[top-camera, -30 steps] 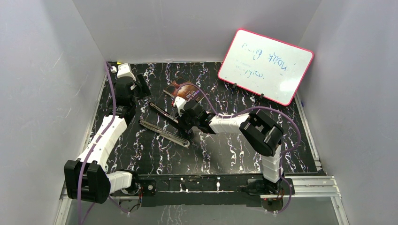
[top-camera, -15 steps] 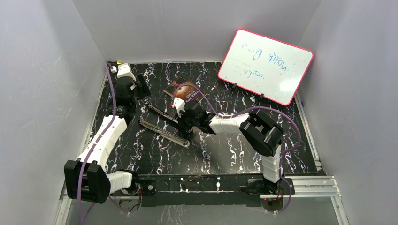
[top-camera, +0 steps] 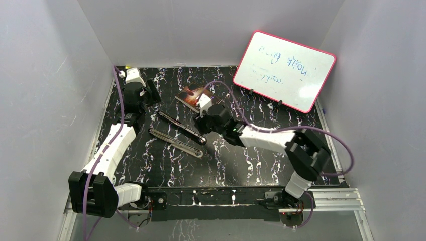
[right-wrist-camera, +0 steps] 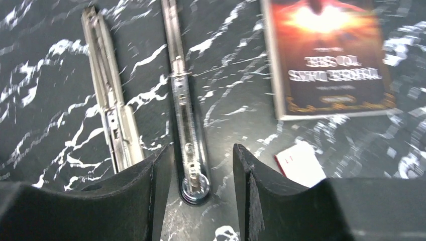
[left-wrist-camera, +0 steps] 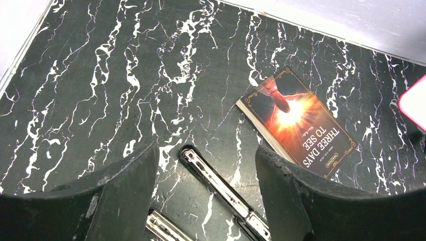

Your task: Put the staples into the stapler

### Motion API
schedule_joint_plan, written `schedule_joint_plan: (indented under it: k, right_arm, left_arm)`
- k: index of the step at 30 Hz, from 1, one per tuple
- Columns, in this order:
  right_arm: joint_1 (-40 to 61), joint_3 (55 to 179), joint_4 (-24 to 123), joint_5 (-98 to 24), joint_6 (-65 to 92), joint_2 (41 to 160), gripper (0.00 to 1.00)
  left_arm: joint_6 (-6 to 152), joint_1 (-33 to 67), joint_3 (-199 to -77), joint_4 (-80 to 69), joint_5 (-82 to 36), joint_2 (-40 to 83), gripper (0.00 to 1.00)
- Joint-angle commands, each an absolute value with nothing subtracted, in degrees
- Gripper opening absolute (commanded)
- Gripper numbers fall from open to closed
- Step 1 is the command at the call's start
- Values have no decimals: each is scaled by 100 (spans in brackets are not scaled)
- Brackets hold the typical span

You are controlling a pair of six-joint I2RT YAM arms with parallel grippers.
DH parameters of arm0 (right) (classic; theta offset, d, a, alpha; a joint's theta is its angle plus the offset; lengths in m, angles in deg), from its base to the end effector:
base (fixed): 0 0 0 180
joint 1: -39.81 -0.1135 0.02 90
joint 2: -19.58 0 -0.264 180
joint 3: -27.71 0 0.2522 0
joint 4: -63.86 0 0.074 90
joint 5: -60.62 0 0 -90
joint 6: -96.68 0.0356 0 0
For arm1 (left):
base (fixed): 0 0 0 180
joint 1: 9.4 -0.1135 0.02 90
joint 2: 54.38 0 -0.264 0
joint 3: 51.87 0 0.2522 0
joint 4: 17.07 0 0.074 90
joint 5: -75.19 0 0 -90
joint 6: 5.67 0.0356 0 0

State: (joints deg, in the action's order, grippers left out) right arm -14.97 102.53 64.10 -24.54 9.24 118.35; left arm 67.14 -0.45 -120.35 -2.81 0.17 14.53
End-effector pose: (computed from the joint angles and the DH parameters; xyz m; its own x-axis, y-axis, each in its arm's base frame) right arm 0.2279 0.3177 0.2280 -0.2660 -0.2997 -0.9162 -0.7584 0.6518 0.0070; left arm 0.2800 -0.0348 0.3304 -0.2107 -0.2558 -0.9435 -0.1664 0.9604 -0.2233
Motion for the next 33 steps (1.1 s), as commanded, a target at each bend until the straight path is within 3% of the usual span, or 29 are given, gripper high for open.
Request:
schedule_joint_plan:
  k: [1, 5, 11, 19, 33]
  right_arm:
    - [-1404, 9741, 6445, -468, 1874, 10918, 55]
    - [-1038, 9260, 5537, 324, 2779, 10295, 52]
    - [-313, 8878, 4387, 399, 3497, 9679, 41]
    - [117, 8952, 3908, -382, 3933, 9945, 25]
    - [503, 8806, 4165, -1043, 4163, 10535, 24]
  left_arm:
    - [6790, -70, -12029, -357, -22, 1299, 68]
    - [6896, -63, -12092, -360, -353, 1432, 68]
    - [7186, 10, -12422, -259, -1472, 1897, 66]
    - [7349, 262, -12617, -129, -2094, 2195, 64]
    - [6604, 2109, -13034, -253, -2692, 3420, 61]
